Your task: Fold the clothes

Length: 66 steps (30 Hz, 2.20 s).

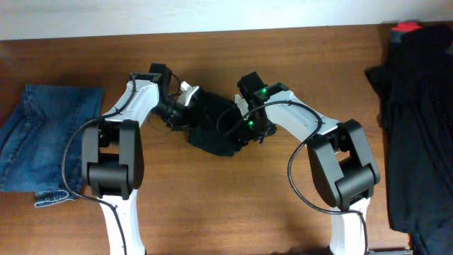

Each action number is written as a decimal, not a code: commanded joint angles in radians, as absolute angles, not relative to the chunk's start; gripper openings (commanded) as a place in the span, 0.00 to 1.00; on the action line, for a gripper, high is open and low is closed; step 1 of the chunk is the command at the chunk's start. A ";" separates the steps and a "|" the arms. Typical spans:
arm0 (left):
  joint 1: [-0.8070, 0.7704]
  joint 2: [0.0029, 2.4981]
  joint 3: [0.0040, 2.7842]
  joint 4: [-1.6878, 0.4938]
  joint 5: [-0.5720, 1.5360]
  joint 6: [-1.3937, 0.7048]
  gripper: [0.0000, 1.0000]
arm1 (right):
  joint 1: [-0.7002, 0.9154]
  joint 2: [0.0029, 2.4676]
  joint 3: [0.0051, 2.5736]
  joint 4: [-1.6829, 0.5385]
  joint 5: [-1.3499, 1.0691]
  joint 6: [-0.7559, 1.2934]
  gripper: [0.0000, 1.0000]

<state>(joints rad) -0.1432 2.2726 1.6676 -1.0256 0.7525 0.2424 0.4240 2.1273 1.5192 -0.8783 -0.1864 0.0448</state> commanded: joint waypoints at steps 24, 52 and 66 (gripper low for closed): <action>-0.161 2.357 1.616 -1.019 0.648 0.247 0.99 | 0.445 2.285 1.676 -0.931 -0.209 0.041 0.74; -0.152 2.344 1.614 -1.034 0.690 0.293 0.00 | 0.438 2.272 1.712 -1.000 -0.199 0.041 0.74; 0.033 2.056 1.715 -1.155 0.043 0.277 0.00 | 0.341 2.131 2.297 -1.463 -0.119 0.029 0.77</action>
